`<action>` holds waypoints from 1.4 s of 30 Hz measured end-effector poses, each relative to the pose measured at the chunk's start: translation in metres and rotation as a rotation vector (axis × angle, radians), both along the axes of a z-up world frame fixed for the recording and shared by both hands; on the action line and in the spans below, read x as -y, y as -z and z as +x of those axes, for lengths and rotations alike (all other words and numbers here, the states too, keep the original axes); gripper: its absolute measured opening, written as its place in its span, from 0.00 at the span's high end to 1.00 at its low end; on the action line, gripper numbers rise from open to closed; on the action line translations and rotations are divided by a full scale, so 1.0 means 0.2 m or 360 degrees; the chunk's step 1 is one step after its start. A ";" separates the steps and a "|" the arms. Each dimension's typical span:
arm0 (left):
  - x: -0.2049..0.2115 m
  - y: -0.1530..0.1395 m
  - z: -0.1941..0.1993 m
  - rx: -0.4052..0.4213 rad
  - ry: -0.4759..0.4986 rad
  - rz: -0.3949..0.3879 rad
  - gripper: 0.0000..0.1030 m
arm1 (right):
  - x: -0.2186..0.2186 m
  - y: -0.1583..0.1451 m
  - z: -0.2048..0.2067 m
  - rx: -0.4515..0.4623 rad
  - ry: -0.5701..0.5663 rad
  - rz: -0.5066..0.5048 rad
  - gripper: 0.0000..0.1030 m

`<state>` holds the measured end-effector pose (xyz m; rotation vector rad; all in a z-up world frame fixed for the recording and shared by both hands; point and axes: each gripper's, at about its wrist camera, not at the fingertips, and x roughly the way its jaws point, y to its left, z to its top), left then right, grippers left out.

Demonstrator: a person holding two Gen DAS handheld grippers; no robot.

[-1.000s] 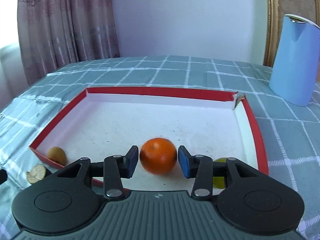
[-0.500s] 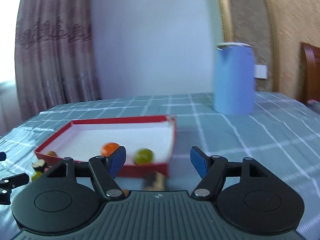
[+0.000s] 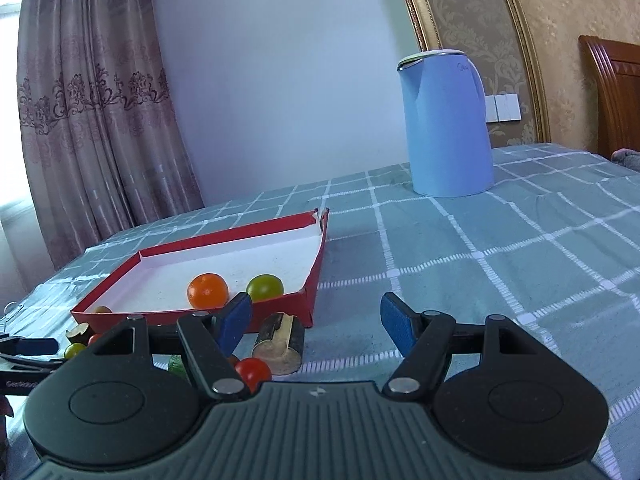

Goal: Organize fruits
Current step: 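Grasp the large green tomato with the left gripper and lift it, then lower the green tomato into the tray and open the left gripper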

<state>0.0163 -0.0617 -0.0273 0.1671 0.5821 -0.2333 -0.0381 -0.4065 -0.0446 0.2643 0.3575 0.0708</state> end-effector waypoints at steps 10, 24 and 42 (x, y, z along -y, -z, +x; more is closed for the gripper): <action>-0.01 0.01 0.03 -0.0091 0.0021 -0.0056 0.71 | 0.03 0.02 0.01 -0.0021 -0.0005 0.0067 0.31; -0.04 -0.26 0.06 0.0128 0.0038 -0.0171 0.71 | 0.03 0.02 0.01 -0.0027 0.0012 0.0066 0.31; -0.26 -0.27 0.20 0.0256 -0.0280 -0.0151 0.12 | -0.05 -0.01 0.00 -0.0040 -0.0087 -0.0052 0.31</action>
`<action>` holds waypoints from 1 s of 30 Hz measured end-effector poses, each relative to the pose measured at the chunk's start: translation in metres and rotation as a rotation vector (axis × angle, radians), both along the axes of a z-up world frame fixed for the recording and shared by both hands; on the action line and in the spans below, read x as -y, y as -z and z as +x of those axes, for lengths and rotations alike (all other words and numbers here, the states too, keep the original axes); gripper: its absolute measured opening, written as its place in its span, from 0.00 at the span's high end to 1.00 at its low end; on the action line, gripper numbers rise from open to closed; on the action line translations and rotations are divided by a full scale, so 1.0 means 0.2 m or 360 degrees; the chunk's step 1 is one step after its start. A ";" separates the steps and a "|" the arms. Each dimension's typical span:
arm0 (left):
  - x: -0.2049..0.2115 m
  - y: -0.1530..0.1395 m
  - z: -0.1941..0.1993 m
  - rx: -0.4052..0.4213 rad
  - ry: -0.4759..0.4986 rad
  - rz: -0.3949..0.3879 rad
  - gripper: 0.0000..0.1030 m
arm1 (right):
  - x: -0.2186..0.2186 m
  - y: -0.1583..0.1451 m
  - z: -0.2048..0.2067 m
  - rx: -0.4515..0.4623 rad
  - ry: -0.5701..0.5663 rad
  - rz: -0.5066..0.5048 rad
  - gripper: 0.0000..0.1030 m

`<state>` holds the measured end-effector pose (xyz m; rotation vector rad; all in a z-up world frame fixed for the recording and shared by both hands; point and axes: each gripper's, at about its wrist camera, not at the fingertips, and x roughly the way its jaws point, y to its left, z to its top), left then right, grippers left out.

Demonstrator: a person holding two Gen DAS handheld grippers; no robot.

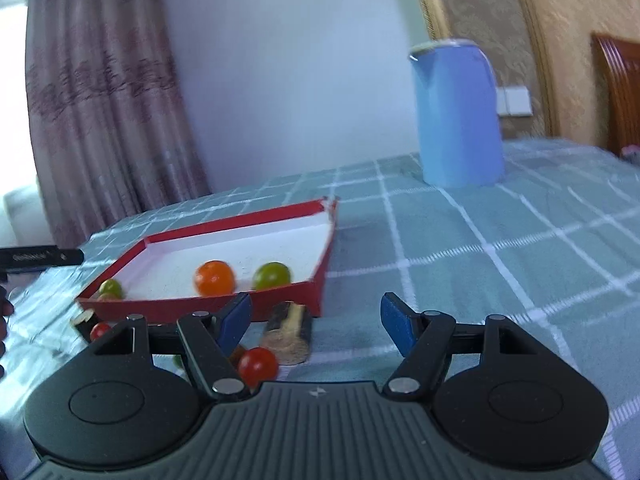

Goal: Organize fruits
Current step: 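Lower the green tomato into the tray and open the left gripper, then grasp the red cherry tomato with the right gripper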

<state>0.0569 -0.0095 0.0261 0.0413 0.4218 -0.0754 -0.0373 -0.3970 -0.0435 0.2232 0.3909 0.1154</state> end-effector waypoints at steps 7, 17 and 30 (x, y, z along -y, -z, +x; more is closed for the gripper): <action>-0.16 0.07 -0.18 0.0047 -0.0081 0.0056 0.03 | -0.19 0.00 -0.04 -0.0081 -0.0139 -0.0245 0.41; -0.23 0.18 -0.15 -0.0021 -0.0108 -0.0012 0.03 | -0.26 0.04 0.02 -0.0241 -0.0123 -0.0301 0.58; -0.24 0.19 -0.14 -0.0037 -0.0070 -0.0031 0.03 | -0.27 0.05 0.08 -0.0314 -0.0145 -0.0272 0.72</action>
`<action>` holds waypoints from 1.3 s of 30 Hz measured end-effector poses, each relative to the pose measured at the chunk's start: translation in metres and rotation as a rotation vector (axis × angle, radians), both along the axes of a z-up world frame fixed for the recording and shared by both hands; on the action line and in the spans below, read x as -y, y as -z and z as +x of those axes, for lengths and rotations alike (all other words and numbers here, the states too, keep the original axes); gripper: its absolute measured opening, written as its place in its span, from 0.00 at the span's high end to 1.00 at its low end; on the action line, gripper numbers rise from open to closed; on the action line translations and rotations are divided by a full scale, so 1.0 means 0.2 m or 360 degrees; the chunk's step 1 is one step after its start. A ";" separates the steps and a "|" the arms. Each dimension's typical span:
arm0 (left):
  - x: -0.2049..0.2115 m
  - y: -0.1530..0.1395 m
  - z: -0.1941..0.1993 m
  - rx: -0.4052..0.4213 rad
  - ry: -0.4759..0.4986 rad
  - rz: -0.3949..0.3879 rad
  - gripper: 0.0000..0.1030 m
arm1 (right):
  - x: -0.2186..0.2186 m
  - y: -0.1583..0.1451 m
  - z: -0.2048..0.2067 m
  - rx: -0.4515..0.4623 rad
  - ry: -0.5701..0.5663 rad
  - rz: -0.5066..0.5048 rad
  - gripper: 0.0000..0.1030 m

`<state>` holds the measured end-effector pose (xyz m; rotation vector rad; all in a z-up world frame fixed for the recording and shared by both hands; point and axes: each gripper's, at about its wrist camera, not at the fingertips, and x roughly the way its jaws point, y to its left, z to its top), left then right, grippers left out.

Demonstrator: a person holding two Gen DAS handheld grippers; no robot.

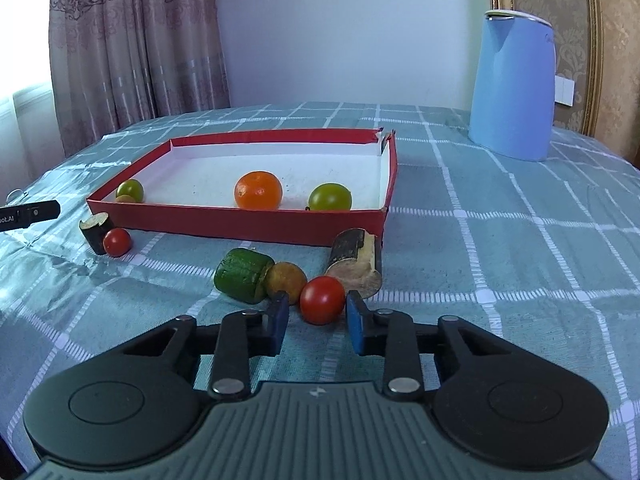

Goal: Organize fruits
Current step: 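Grasp the red cherry tomato with the right gripper, then carry the cherry tomato into the tray and release it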

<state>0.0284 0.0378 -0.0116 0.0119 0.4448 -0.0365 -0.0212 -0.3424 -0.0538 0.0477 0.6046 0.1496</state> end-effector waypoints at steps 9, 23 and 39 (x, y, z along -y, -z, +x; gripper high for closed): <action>0.01 0.01 0.01 -0.0038 -0.0048 0.0025 0.03 | 0.02 0.00 0.01 0.0000 0.0010 0.0047 0.78; 0.01 0.02 0.02 -0.0065 -0.0080 0.0038 0.03 | -0.03 -0.18 -0.12 0.0245 -0.0020 0.0066 0.78; 0.00 0.02 0.01 -0.0057 -0.0074 0.0031 0.03 | -0.10 -0.23 0.07 0.0277 -0.0047 0.0030 0.78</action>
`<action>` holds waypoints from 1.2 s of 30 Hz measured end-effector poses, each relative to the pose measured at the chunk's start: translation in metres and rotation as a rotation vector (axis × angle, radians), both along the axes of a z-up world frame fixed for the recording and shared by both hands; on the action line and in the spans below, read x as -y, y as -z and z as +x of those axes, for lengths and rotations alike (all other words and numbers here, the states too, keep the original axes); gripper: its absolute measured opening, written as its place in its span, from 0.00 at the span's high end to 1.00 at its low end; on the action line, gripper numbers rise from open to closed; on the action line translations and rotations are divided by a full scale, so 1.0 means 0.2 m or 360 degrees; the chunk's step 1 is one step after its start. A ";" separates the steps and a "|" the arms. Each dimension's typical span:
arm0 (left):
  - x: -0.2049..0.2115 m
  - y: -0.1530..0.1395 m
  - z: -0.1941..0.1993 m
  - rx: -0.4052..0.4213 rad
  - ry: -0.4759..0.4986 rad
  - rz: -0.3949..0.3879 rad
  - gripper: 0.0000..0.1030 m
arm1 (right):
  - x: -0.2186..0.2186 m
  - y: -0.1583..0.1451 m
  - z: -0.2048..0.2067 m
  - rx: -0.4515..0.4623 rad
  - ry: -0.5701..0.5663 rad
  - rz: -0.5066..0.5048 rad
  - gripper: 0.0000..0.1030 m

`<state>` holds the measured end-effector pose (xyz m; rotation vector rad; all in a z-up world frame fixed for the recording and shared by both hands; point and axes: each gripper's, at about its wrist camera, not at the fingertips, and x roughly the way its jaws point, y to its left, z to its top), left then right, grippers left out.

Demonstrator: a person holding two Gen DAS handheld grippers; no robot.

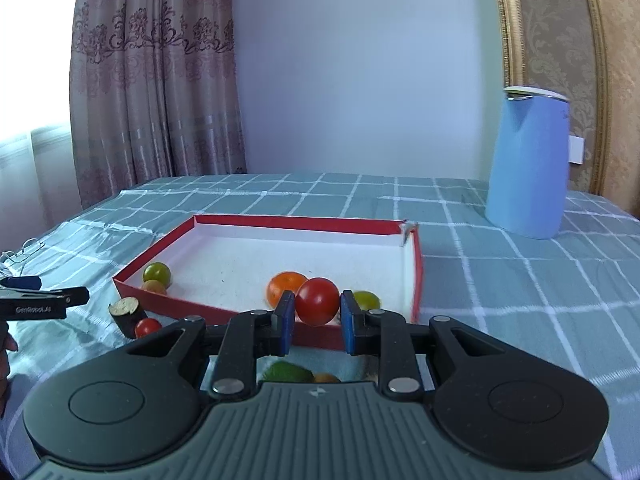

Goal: Organize fruits
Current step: 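Carry the cherry tomato into the tray and release it, then grasp the dark eggplant slice with the left gripper while the right gripper grips the wooden log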

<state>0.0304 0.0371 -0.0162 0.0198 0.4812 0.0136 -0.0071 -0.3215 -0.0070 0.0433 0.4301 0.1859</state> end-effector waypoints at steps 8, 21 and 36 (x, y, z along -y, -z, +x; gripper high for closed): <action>-0.01 0.00 0.00 0.0000 0.0013 -0.0016 0.03 | -0.06 0.03 0.18 -0.0046 -0.0011 -0.0021 0.77; 0.01 0.00 0.00 -0.0005 0.0013 0.0017 0.03 | 0.02 0.11 0.27 -0.0100 0.0067 0.0077 0.77; 0.20 -0.04 -0.03 0.0044 0.0261 0.0130 0.05 | 0.23 0.14 -0.01 -0.0018 0.0140 0.0249 0.73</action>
